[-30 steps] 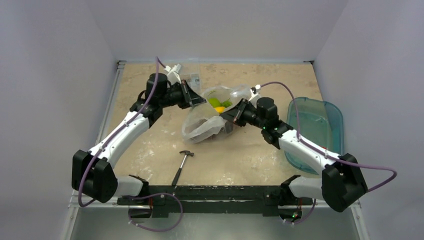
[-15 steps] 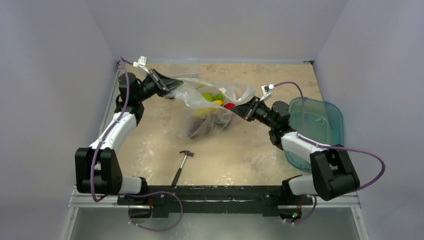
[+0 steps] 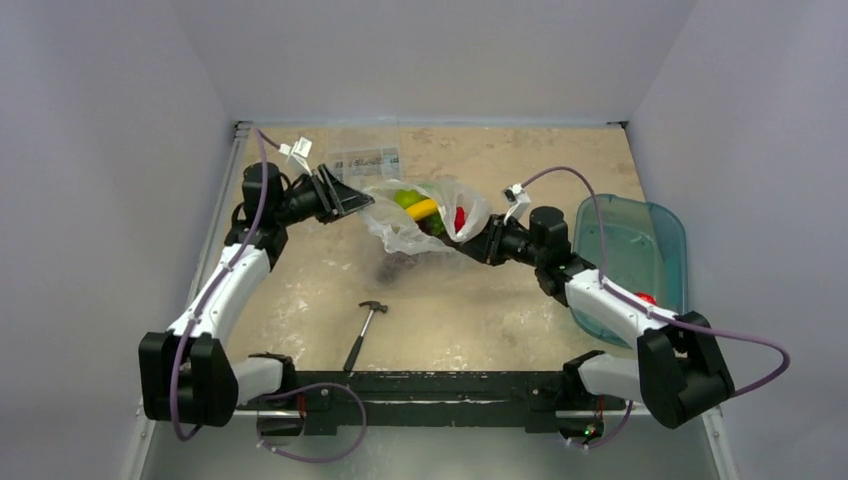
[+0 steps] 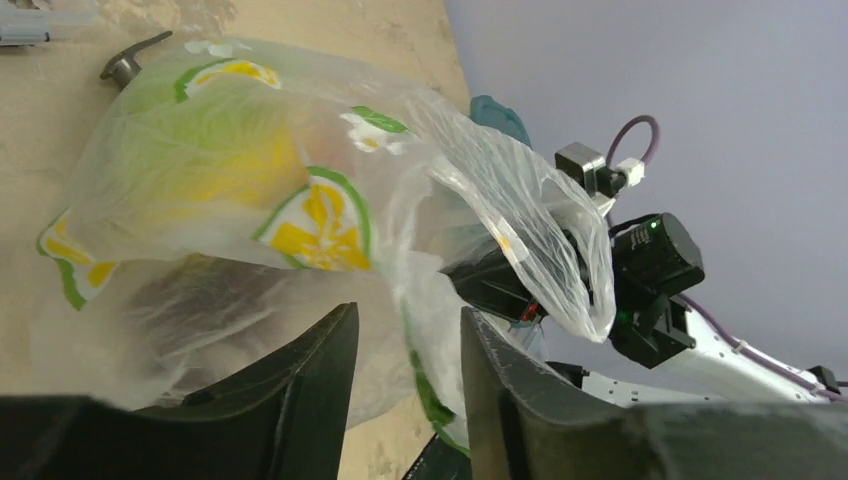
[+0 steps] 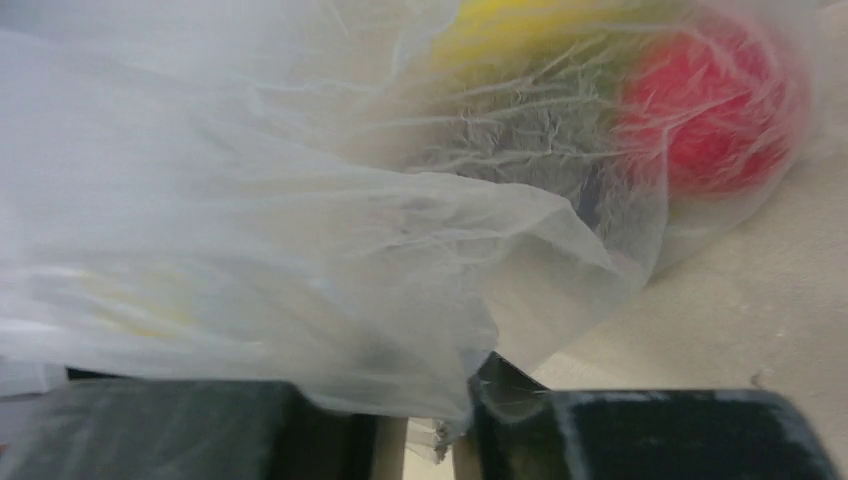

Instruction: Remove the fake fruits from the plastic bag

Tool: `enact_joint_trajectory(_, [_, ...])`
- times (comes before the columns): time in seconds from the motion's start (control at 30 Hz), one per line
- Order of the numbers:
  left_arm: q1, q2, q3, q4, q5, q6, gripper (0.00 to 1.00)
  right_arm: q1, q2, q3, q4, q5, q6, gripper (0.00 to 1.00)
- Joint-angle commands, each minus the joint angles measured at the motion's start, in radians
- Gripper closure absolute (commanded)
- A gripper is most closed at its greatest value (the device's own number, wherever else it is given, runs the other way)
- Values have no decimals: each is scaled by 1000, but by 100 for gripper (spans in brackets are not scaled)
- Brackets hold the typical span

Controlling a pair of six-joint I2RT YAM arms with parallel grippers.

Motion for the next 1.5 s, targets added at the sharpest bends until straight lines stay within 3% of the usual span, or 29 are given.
enact_joint_trajectory(0.0, [-106, -78, 189, -468, -156, 382, 53, 6, -60, 147, -223, 145, -162, 77])
enact_joint_trajectory(0.13, [-172, -83, 297, -649, -259, 462, 43, 6, -75, 262, -346, 262, -247, 42])
enact_joint_trajectory(0.27, [-173, -105, 307, -689, -233, 459, 22, 18, -104, 341, -469, 386, -314, 16])
enact_joint_trajectory(0.37, [-188, -113, 302, -708, -168, 460, 20, 41, -132, 376, -506, 480, -357, 1])
enact_joint_trajectory(0.47, [-223, -121, 284, -752, -157, 488, 27, 56, -134, 410, -515, 523, -383, 1])
enact_joint_trajectory(0.53, [-231, -143, 276, -801, -223, 523, 29, 60, -121, 441, -519, 511, -367, 1])
enact_joint_trajectory(0.7, [-231, -223, 420, -893, -476, 664, 21, 72, -121, 429, -492, 500, -305, 1])
enact_joint_trajectory(0.8, [-231, -241, 490, -786, -600, 671, 18, 72, -124, 394, -463, 503, -272, 1])
enact_joint_trajectory(0.93, [-231, -199, 497, -504, -547, 704, 15, 73, -124, 359, -398, 458, -232, 14])
enact_joint_trajectory(1.0, [-231, -134, 542, -440, -533, 755, 15, 72, -113, 351, -376, 434, -219, 18])
enact_joint_trajectory(1.1, [-232, 11, 611, -377, -394, 874, 13, 72, -93, 356, -367, 419, -216, 19])
enact_joint_trajectory(1.33, [-265, 302, 809, -515, -184, 1159, 12, 73, -90, 370, -367, 405, -232, 24])
enact_joint_trajectory(1.47, [-319, 343, 771, -541, -151, 1330, 10, 73, -84, 371, -359, 389, -226, 24])
